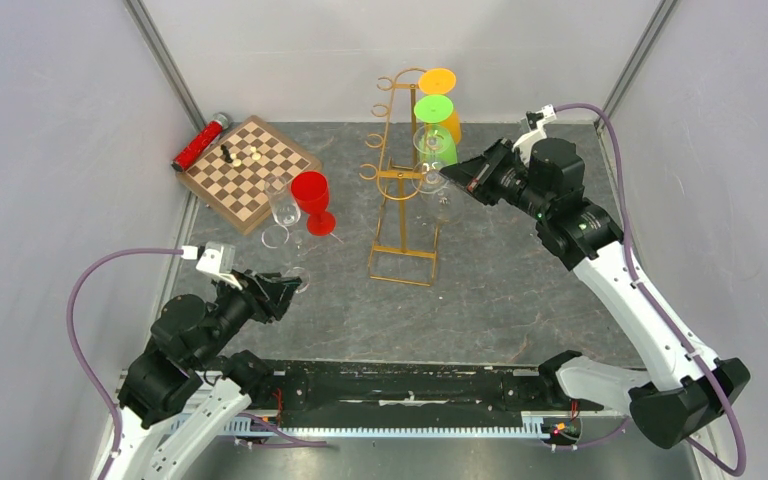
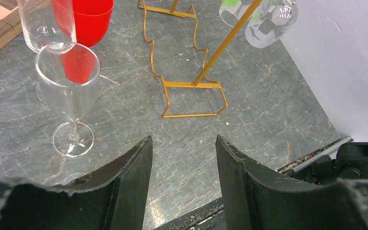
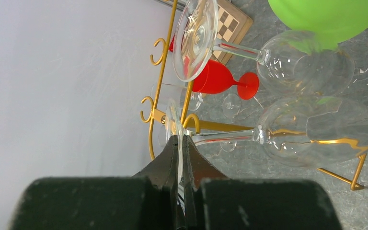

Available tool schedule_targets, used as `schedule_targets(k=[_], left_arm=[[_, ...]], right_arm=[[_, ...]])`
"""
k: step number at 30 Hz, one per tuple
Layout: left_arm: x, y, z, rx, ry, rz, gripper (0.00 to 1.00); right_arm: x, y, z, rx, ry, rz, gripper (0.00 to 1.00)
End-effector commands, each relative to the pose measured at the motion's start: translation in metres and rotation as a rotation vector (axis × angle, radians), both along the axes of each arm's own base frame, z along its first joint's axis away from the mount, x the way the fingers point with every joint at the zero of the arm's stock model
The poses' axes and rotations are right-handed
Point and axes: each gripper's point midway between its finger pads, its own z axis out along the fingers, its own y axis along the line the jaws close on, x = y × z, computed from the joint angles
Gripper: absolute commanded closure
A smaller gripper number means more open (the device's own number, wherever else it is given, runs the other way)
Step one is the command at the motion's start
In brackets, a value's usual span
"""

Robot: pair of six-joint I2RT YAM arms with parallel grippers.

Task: Take the wine glass off the wine glass rack
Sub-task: Pick up the wine glass from the wine rack.

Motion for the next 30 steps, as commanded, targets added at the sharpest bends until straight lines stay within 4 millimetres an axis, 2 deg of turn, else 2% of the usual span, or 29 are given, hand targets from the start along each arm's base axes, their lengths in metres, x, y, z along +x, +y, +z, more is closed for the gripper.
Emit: schedule_targets(k=[1, 19, 30], left_arm=[[0.005, 0.002, 0.001, 0.031, -0.016, 0.012, 0.42], [0.005, 0.002, 0.001, 0.029, -0.016, 0.013, 0.42], [0.005, 0.002, 0.001, 0.03, -0.016, 0.014, 0.42]], right_arm=[[-0.005, -0.006, 0.025, 0.031, -0.062, -0.011, 1.0], [-0.011, -0.011, 0.049, 0.138, -0.107, -0.043, 1.0], [-0.013, -0.024, 0.062, 0.16, -0.137, -0.099, 1.0]])
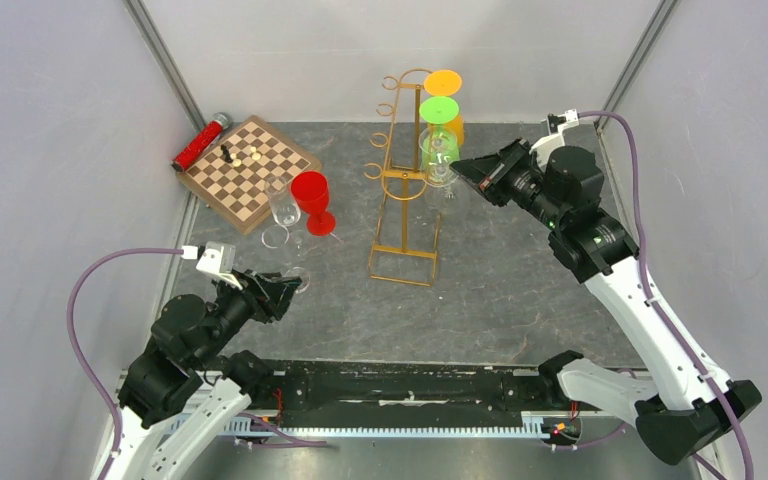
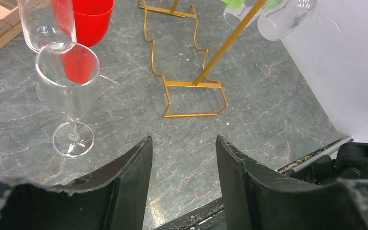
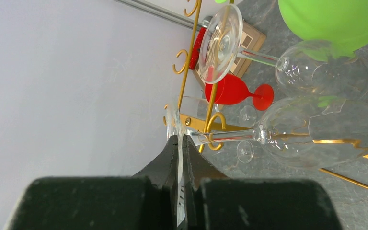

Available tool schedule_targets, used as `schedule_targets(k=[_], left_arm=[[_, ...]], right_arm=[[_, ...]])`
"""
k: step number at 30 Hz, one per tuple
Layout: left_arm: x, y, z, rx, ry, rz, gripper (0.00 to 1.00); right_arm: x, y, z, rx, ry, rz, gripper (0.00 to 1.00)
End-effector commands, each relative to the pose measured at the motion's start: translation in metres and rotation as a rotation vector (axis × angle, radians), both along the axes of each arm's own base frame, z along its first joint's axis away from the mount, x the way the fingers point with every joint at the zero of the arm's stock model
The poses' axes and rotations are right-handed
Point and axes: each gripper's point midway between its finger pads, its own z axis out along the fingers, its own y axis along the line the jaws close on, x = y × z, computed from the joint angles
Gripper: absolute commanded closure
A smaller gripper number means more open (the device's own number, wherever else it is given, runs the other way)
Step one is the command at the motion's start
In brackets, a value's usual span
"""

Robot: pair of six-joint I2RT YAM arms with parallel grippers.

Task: Take the wine glass off the wine glass rack
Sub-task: Pick up the wine glass from the wine rack.

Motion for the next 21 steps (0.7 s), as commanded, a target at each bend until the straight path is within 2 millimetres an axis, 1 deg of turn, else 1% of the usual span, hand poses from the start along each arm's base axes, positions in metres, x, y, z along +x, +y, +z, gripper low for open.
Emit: schedule_targets(k=[1, 8, 13, 18, 21], left_arm=[[0.005, 0.003, 0.001, 0.028, -0.019, 0.014, 0.42], [0.004, 0.003, 0.001, 0.028, -0.019, 0.015, 0.42], [0.004, 0.003, 0.001, 0.027, -0.017, 0.017, 0.42], [0.005, -0.001, 0.001, 0.036, -0.012, -0.005, 0.41], [0.004, -0.003, 0.002, 0.038, -0.014, -0.02, 0.36]], right_arm=[[-0.003, -0.011, 0.039, 0.072, -0.111, -0.047, 1.0], [-0.003, -0.014, 0.043, 0.084, -0.117, -0.064, 1.0], [-0.008, -0.016, 0.045, 0.078, -0.134, -0.059, 1.0], [-0.021, -0.016, 0.043, 0.044, -0.171, -0.02, 1.0], [-0.03, -0.017, 0.034, 0.013, -0.184, 0.003, 1.0]])
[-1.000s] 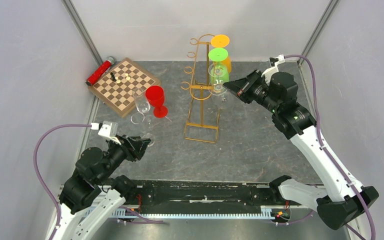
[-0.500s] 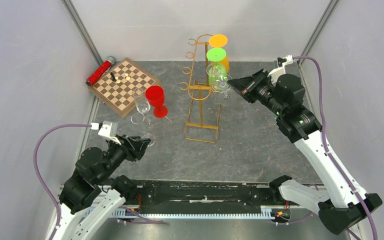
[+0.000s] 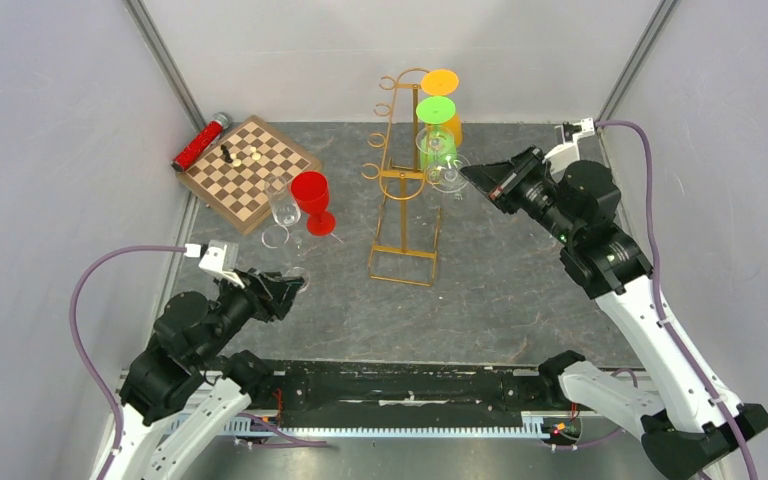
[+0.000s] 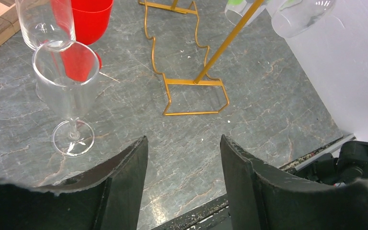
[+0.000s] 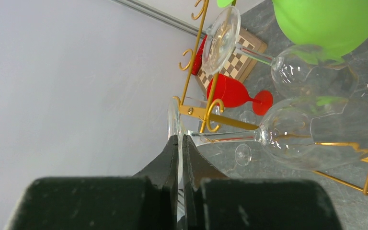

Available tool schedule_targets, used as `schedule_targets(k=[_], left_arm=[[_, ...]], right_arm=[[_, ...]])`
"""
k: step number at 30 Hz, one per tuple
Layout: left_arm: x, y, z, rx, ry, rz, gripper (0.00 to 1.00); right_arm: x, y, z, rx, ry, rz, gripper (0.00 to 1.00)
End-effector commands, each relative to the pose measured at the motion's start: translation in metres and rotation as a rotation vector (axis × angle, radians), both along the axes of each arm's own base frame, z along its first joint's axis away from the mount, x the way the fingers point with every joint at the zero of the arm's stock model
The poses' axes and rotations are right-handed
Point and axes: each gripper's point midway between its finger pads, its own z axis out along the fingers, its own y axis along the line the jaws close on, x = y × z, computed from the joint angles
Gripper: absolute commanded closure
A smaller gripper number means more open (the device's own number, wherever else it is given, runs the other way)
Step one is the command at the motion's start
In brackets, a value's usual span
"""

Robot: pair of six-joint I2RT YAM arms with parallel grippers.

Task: Take the wine glass off the wine glass rack
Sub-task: Pick up the wine glass from the wine rack.

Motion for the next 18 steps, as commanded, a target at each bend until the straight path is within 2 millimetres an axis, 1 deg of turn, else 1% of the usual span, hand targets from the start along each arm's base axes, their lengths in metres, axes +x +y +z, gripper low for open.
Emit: schedule_targets(k=[1, 4, 9, 12, 18], left_arm=[[0.002, -0.004, 0.005, 0.028, -0.025, -0.026, 0.34], [0.002, -0.008, 0.006, 0.025, -0.018, -0.05, 0.33], [0.003, -0.015, 0.009, 0.01, 0.017, -0.067, 0.29], [-0.001, -0.024, 0.012, -0.026, 0.041, -0.108, 0.27], [-0.008, -0.038, 0.02, -0.103, 0.103, -0.159, 0.28]], right_arm=[[-0.018, -0.005, 0.019, -0.009, -0.131, 0.033, 1.0], [-0.027, -0.007, 0.01, -0.053, -0.156, 0.057, 1.0], [-0.044, -0.002, -0.001, -0.14, -0.207, 0.145, 1.0], [-0.055, 0.001, -0.011, -0.221, -0.243, 0.217, 1.0], [-0.076, 0.008, -0.031, -0.308, -0.319, 0.358, 1.0]])
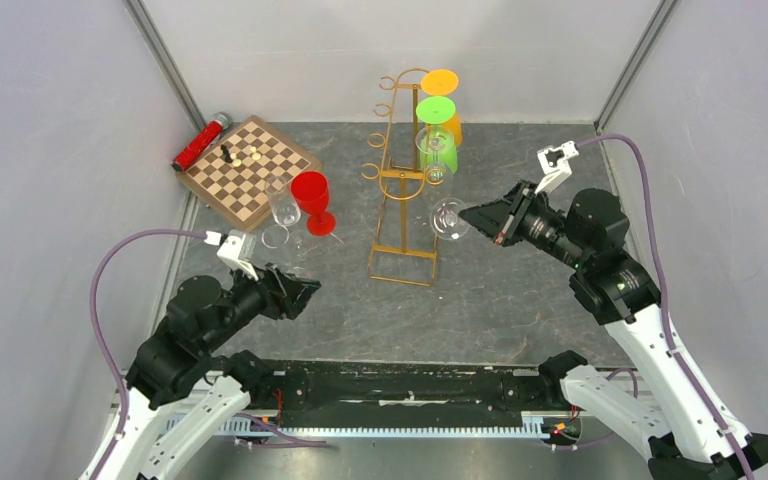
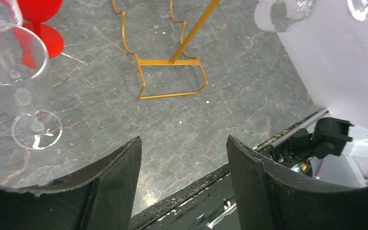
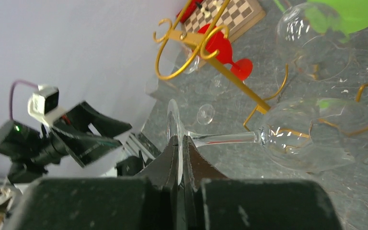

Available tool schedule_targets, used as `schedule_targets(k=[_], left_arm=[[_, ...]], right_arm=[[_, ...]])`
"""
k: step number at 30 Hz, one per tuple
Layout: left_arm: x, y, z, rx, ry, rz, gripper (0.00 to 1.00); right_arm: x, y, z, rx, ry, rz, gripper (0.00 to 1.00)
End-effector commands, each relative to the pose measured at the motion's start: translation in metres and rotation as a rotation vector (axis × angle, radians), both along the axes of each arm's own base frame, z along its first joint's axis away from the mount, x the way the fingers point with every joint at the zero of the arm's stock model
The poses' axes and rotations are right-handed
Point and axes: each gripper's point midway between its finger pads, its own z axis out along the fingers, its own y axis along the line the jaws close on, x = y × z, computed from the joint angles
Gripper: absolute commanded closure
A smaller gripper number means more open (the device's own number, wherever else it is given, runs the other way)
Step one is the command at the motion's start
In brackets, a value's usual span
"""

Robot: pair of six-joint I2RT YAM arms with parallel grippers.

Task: Take the wine glass off the wine glass rack
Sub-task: Pick up the wine glass from the wine rack.

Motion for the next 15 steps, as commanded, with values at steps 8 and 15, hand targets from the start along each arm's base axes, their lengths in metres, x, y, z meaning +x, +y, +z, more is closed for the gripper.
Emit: schedule_targets(k=[8, 15], left_arm=[[-0.016, -0.029, 0.044, -0.188, 0.128, -0.098, 0.31], [-0.02, -0.052, 0.045, -0.287, 0.27, -0.157, 0.33]], right_arm=[[-0.048, 0.025, -0.02, -0.117, -0.246, 0.36, 1.0], [-0.071, 0.05, -0.027, -0.182, -0.368, 0.481, 1.0]])
